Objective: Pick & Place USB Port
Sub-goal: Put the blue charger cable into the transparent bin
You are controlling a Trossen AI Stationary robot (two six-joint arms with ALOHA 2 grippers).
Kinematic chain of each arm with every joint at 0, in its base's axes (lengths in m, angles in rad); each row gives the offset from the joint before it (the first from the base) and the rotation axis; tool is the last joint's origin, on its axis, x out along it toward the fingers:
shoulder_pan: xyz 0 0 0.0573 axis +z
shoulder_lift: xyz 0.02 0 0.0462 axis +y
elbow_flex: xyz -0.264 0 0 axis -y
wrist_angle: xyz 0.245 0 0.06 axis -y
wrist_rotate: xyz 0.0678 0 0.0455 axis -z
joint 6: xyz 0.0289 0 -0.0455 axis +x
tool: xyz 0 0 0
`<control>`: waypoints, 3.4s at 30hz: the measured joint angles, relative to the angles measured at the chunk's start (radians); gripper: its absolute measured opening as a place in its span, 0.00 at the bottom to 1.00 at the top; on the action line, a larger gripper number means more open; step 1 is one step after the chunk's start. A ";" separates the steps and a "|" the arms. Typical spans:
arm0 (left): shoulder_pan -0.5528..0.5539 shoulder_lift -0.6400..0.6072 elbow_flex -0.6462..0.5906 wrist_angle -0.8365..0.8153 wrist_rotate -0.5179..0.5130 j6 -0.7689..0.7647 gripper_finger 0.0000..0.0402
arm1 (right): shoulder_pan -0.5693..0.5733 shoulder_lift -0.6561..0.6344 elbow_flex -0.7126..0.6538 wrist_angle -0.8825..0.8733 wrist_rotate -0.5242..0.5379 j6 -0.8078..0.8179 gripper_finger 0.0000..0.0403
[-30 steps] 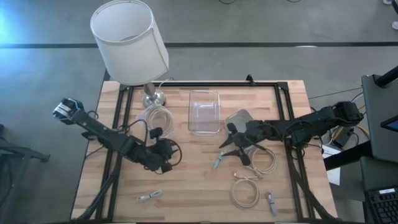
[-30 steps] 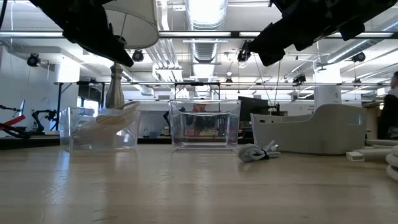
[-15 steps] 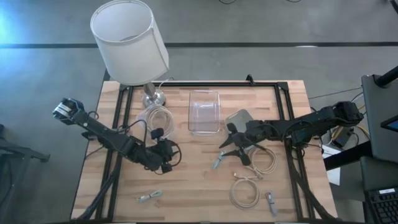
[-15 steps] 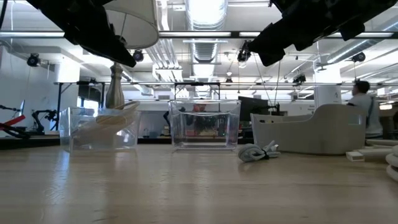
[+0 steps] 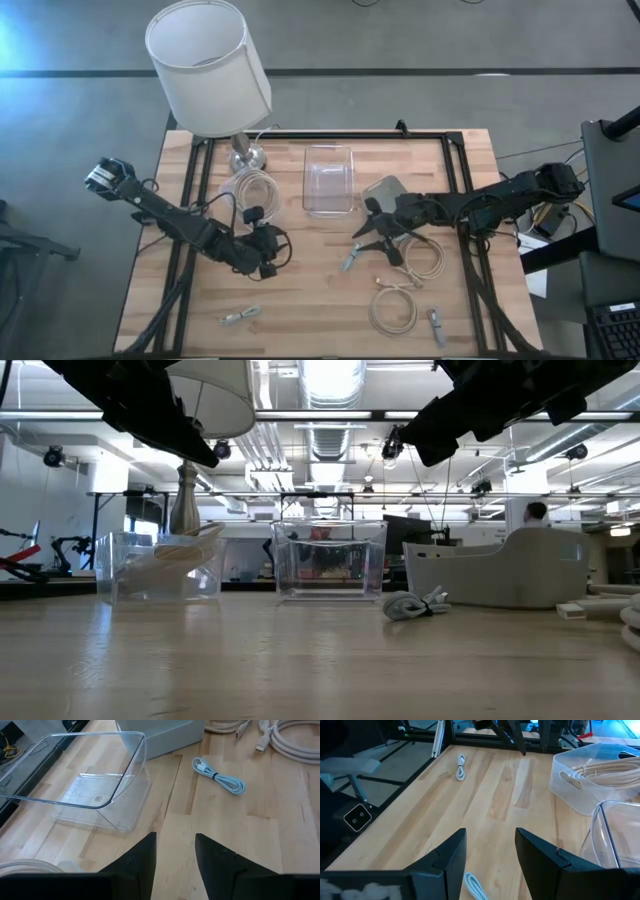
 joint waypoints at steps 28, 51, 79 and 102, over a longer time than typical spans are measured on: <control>0.001 0.000 -0.001 0.184 0.114 0.188 0.35 | 0.000 -0.002 0.002 0.335 0.086 0.022 0.41; 0.002 0.000 -0.002 0.191 0.113 0.191 0.35 | 0.124 0.415 0.388 -0.503 0.118 0.074 0.47; 0.002 0.000 -0.002 0.181 0.116 0.187 0.35 | 0.142 0.770 0.821 -1.014 0.269 -0.155 0.15; 0.002 0.000 -0.002 0.176 0.116 0.186 0.35 | 0.015 0.338 0.858 -0.828 0.486 -0.313 0.05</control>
